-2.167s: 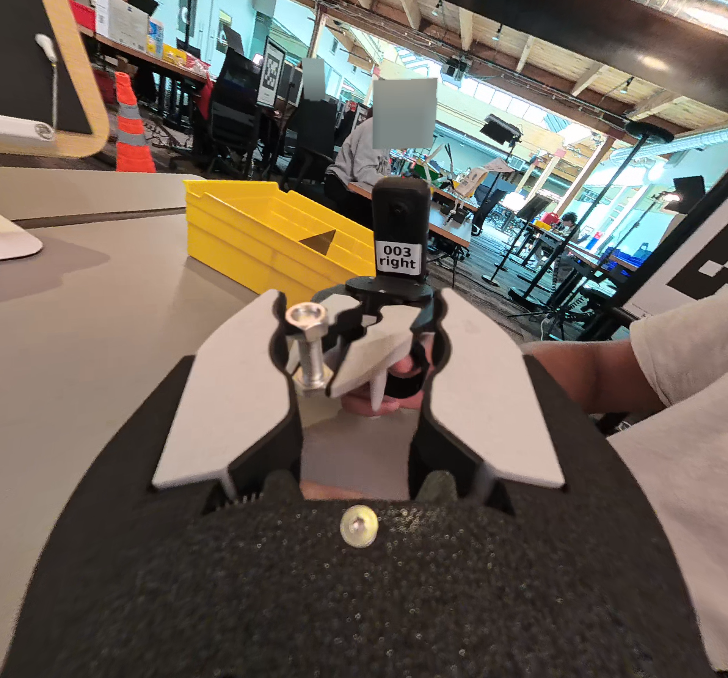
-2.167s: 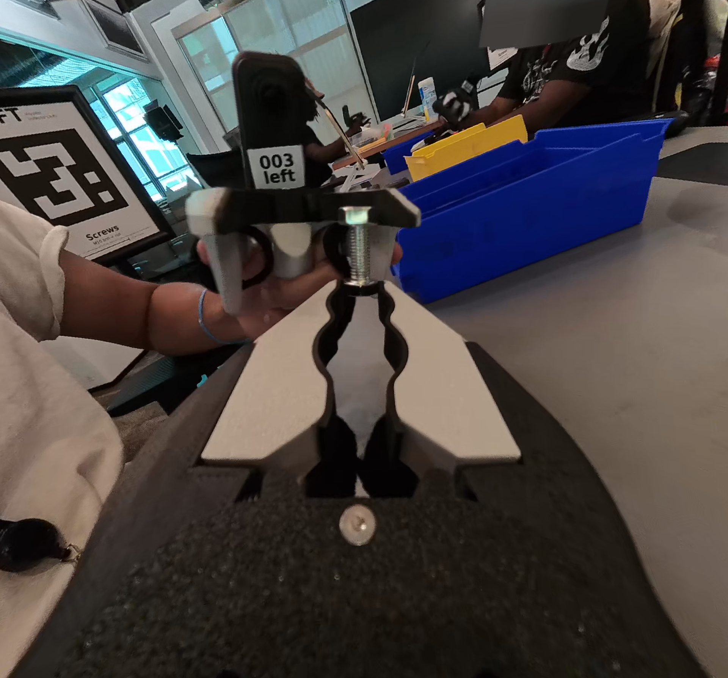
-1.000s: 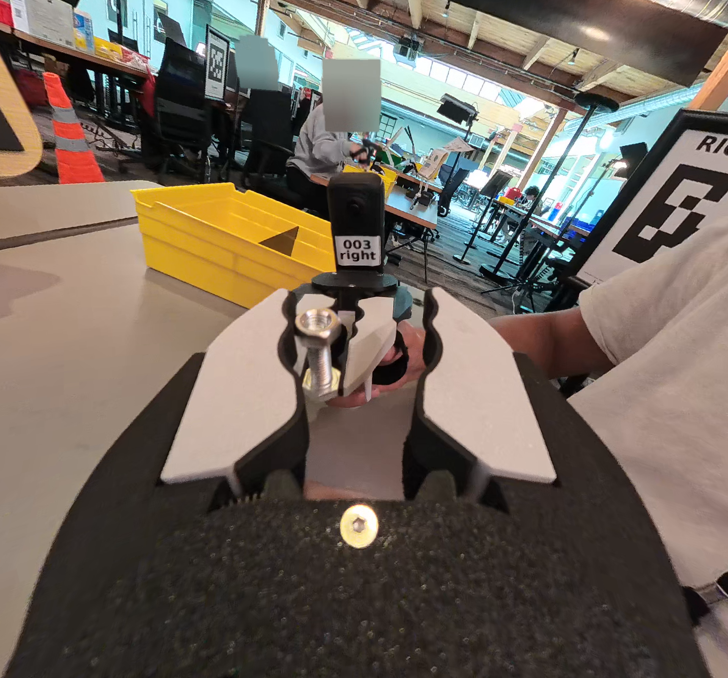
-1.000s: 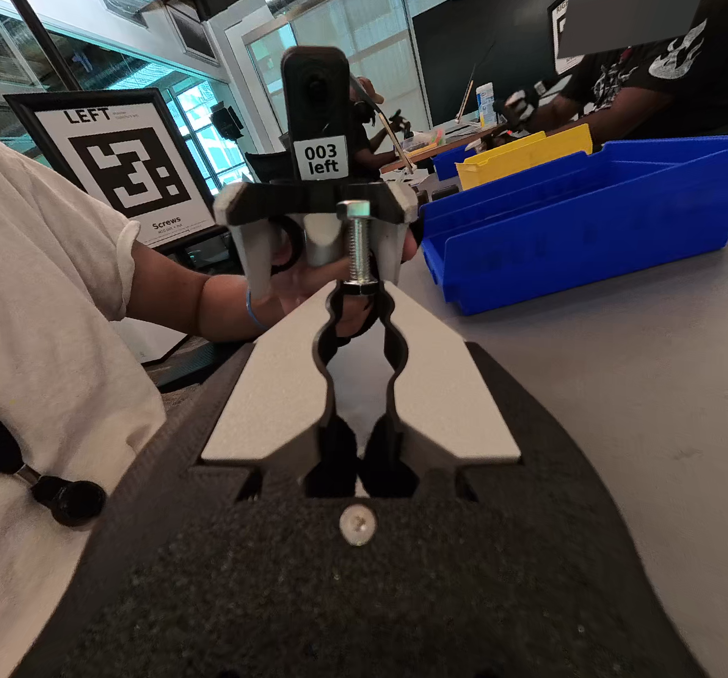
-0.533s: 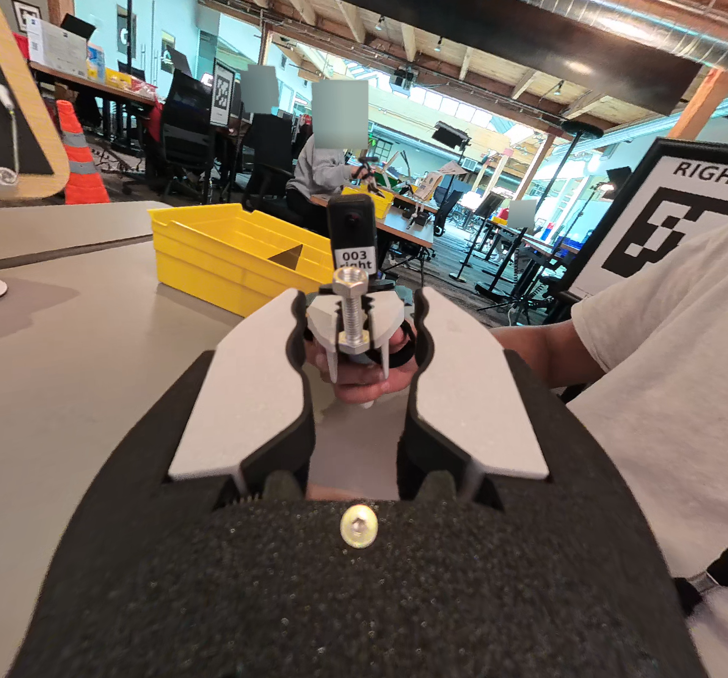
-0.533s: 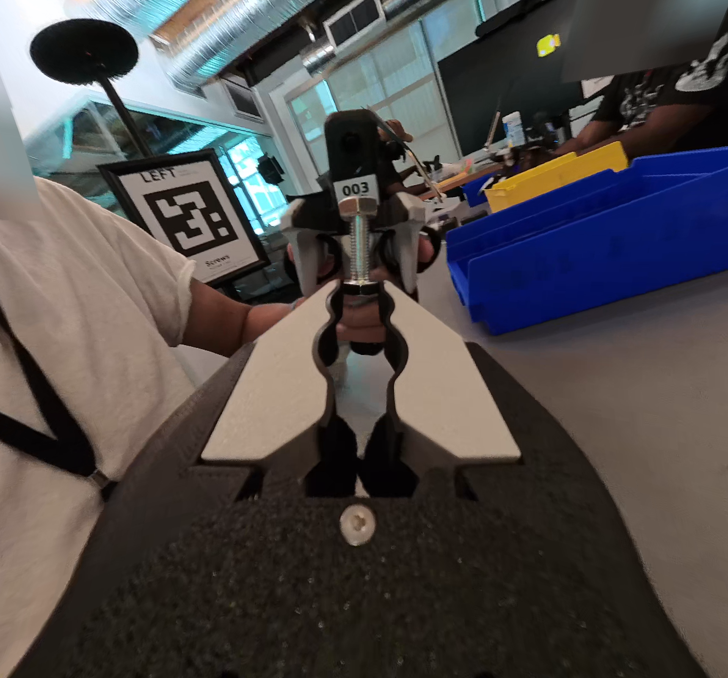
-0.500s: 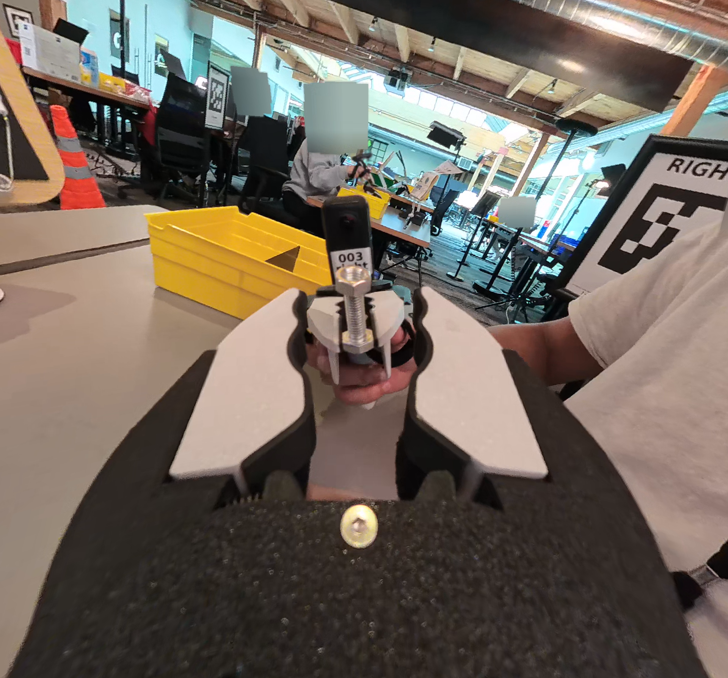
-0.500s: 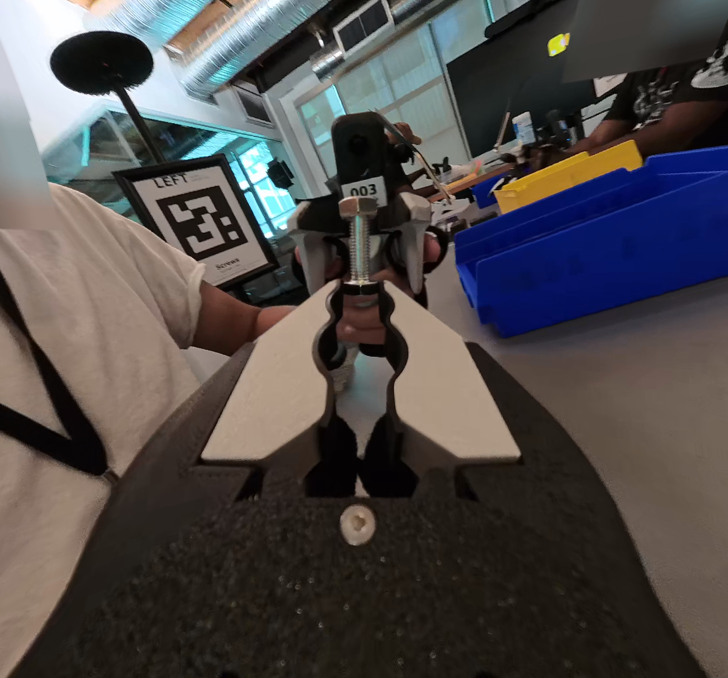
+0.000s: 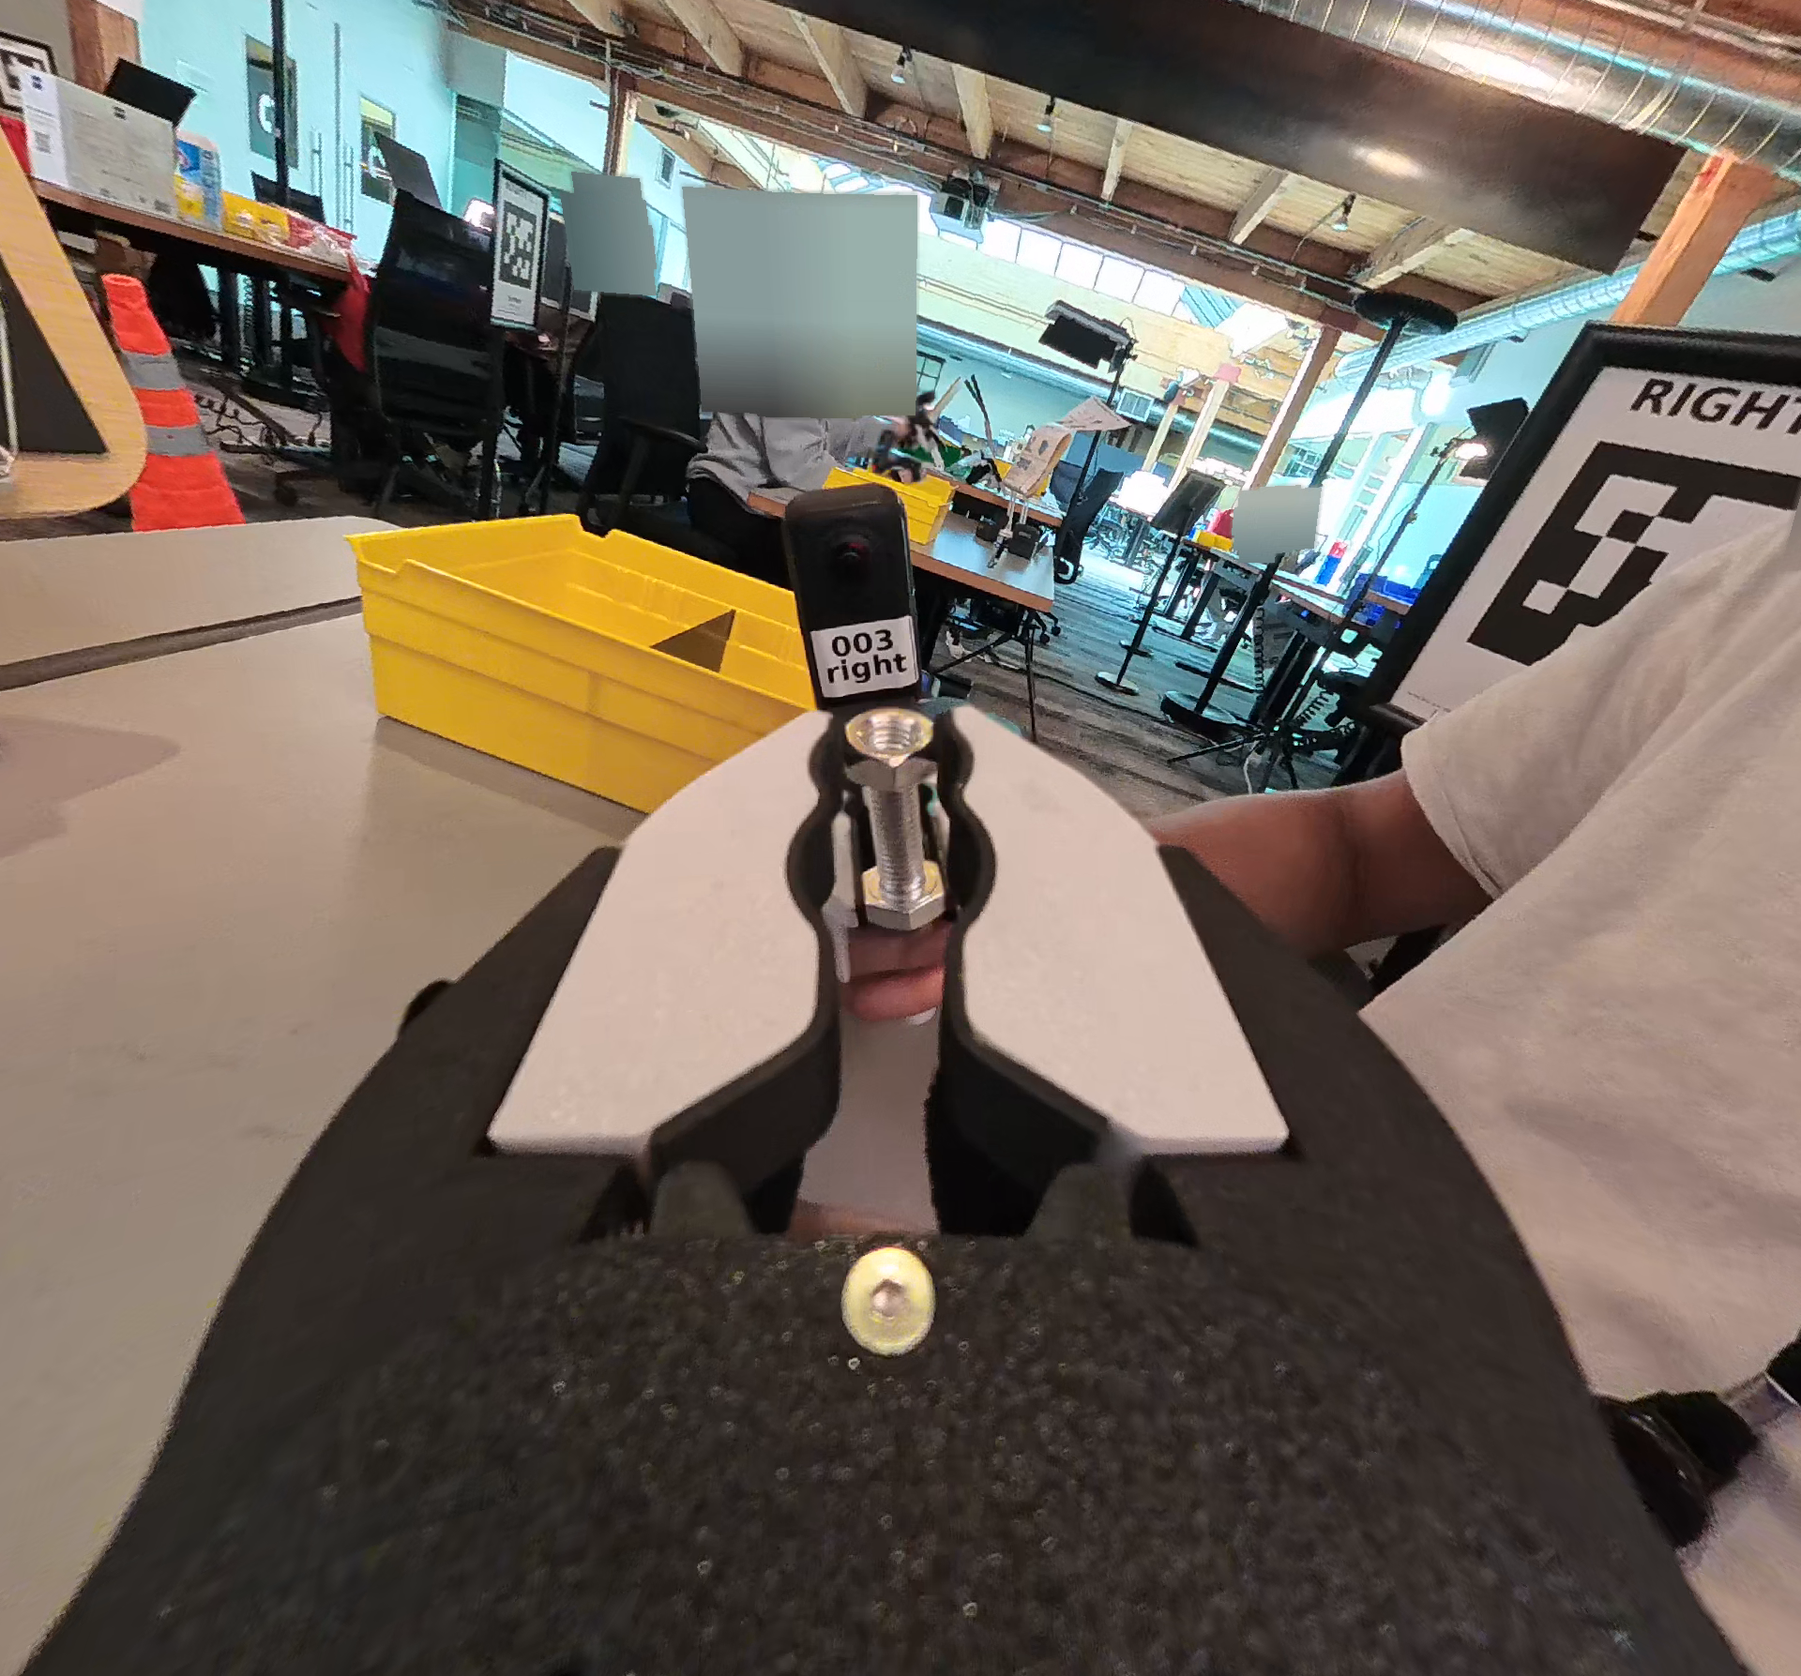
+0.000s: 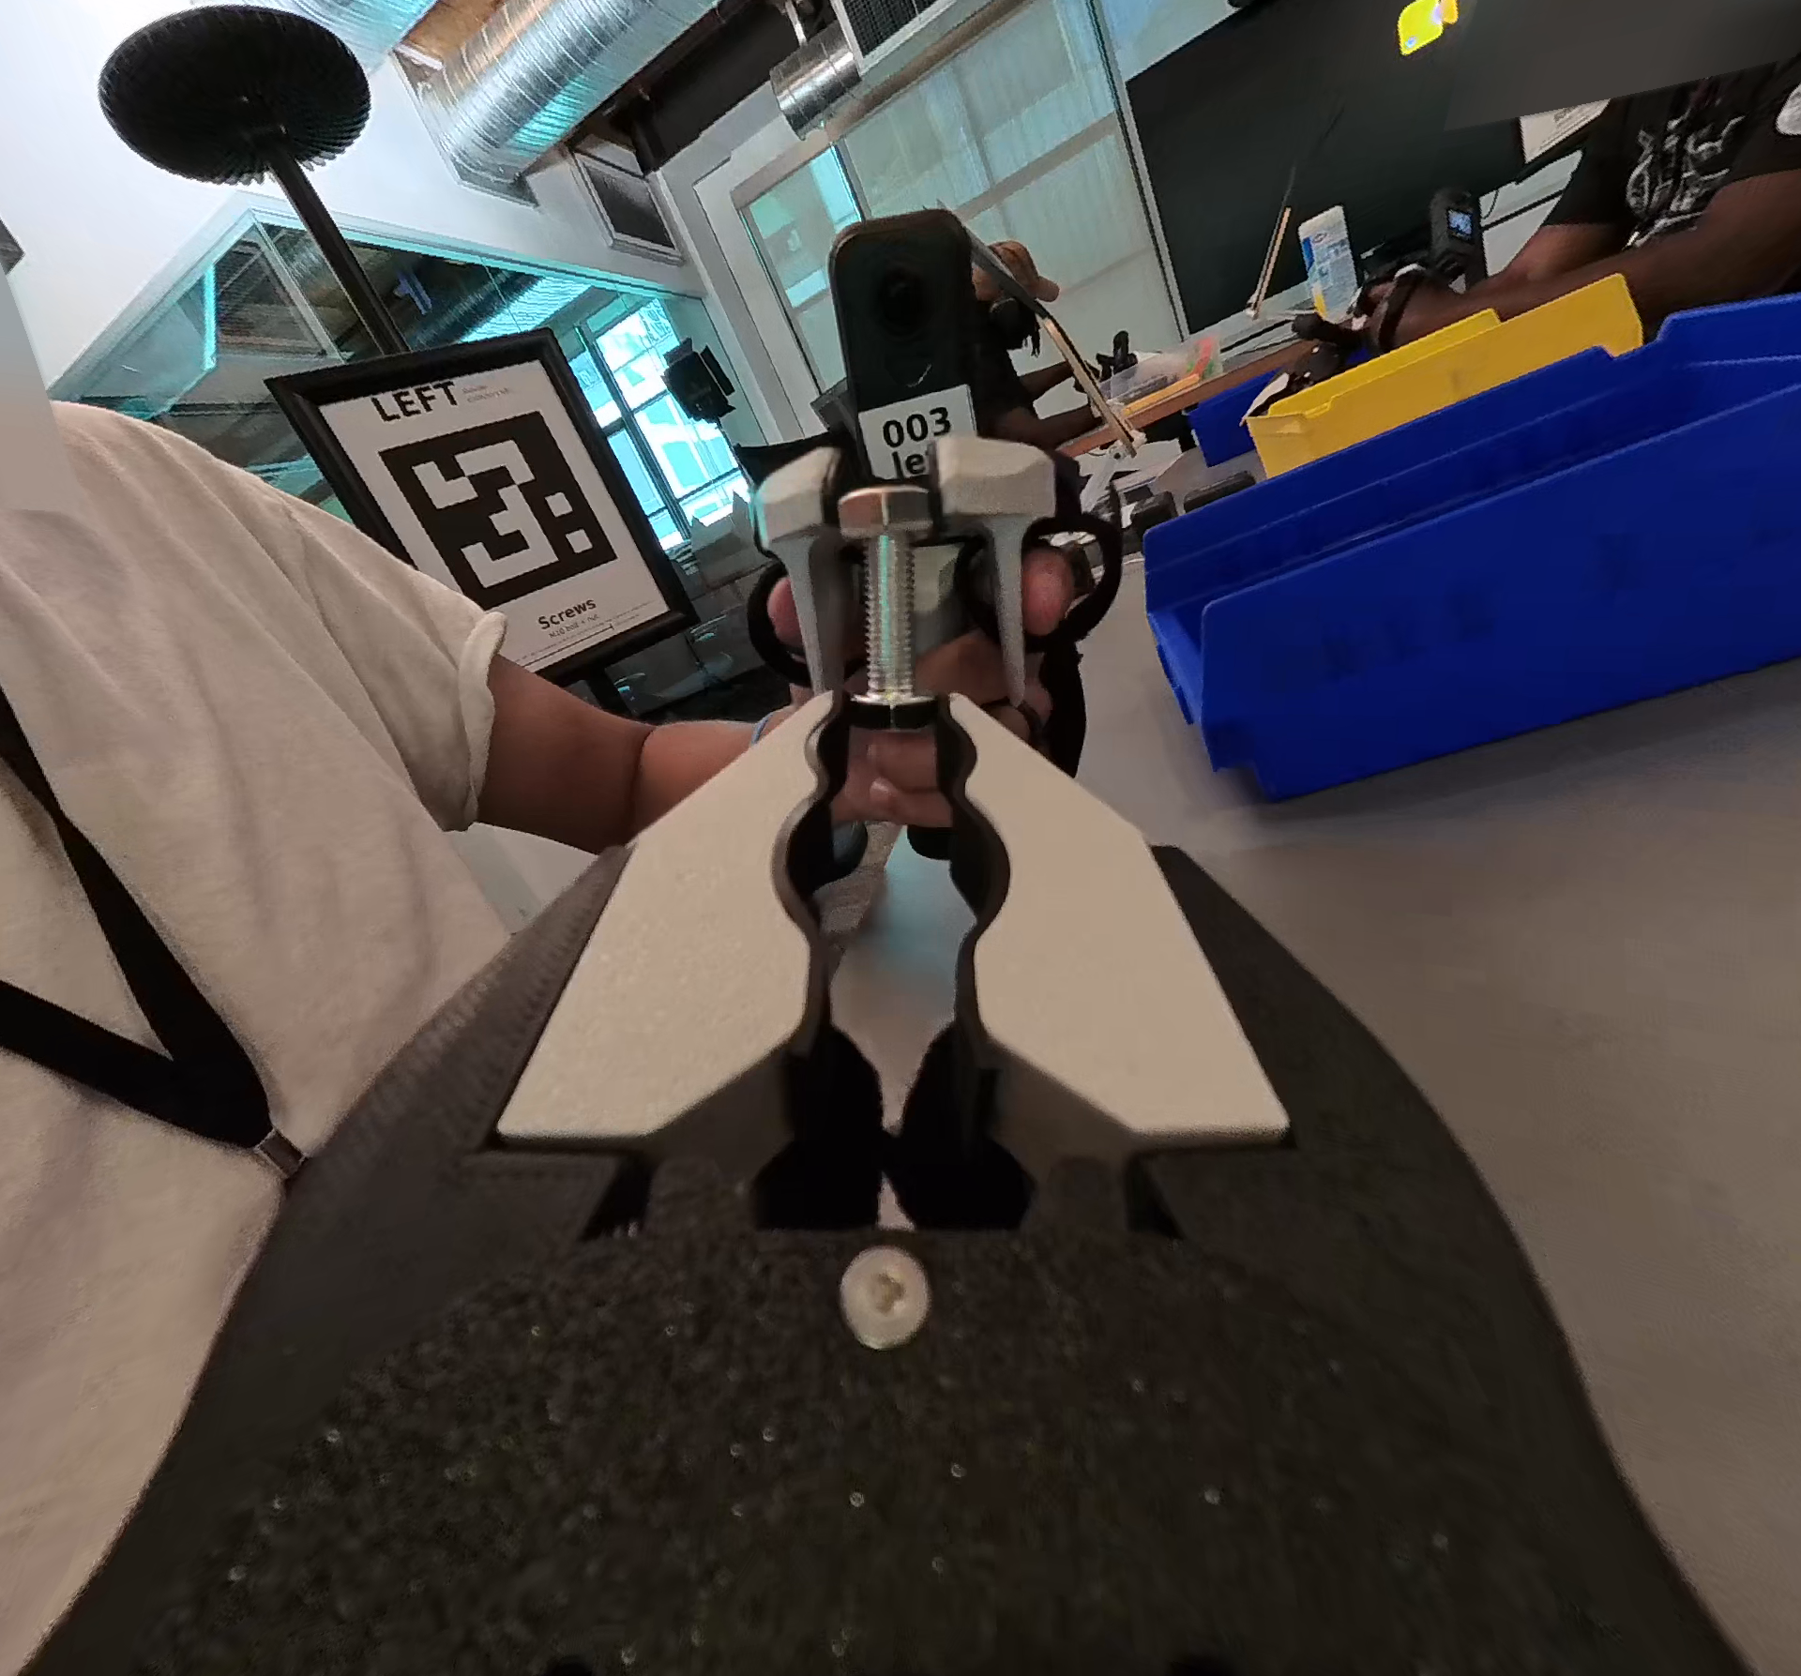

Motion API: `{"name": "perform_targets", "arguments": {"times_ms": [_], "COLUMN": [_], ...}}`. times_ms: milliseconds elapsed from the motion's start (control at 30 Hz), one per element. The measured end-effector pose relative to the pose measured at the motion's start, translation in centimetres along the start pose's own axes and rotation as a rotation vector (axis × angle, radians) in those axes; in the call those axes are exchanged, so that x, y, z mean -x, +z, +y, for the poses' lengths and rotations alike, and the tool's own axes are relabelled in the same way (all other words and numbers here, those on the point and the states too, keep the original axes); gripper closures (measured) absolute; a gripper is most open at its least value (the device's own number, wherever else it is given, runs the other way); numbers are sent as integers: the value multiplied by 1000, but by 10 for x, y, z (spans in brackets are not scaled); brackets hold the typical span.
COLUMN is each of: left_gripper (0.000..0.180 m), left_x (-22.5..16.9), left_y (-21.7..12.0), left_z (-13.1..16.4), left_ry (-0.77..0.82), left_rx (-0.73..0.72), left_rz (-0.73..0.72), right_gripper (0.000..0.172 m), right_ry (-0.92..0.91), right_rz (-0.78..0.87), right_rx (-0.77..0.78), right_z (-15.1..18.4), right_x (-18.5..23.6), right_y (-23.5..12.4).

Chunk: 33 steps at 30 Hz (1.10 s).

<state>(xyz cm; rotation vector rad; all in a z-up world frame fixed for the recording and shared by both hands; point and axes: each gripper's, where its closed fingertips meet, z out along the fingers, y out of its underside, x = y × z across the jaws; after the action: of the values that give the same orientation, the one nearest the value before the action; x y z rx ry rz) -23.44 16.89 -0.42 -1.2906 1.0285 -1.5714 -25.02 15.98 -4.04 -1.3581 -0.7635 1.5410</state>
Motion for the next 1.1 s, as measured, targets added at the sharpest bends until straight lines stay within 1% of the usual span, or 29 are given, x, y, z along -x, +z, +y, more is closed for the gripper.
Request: {"name": "perform_targets", "arguments": {"times_ms": [200,333,400,467,533,600,633,700,733,767,833,867,900,933,1033,1100], "left_gripper": [164,164,164,163,163,163,163,163,163,163,163,163,163,163,163,163], "left_x": [2,6,14,28,45,55,55,54,54,55,55,54,54,53,51,51], "left_y": [-1,-9,-18,-28,-39,-46,-47,-45,-42,-40,-37,-36,-36,-35,-34,-33], "left_z": [-1,-18,-26,-22,-2,25,36,50,52,53,57,58,59,61,63,64], "left_ry": [13,42,60,117,212,231,200,116,93,84,81,82,80,75,81,100], "left_rx": [7,-57,-82,-41,73,189,214,233,235,237,255,260,263,267,285,293], "left_rz": [-23,-75,-136,-257,-403,-479,-481,-446,-432,-419,-398,-395,-388,-378,-370,-374], "right_gripper": [155,155,155,155,155,155,155,155,155,155,155,155,155,155,155,155], "right_ry": [-2,-16,-24,-48,-148,-269,-315,-384,-388,-365,-250,-153,-49,26,116,162], "right_rz": [10,28,49,109,202,380,479,701,830,970,1247,1308,1267,1173,965,914], "right_rx": [-4,1,6,16,55,102,106,139,208,329,630,774,905,1005,1311,1440], "right_z": [-1,-1,-1,-6,-23,-61,-87,-138,-154,-160,-153,-141,-122,-103,-48,-23], "right_x": [-1,-2,-5,-9,-10,-17,-22,-35,-48,-67,-108,-125,-137,-147,-165,-176], "right_y": [-1,-4,-6,-10,-17,-41,-62,-119,-156,-198,-293,-331,-352,-362,-381,-389]}}
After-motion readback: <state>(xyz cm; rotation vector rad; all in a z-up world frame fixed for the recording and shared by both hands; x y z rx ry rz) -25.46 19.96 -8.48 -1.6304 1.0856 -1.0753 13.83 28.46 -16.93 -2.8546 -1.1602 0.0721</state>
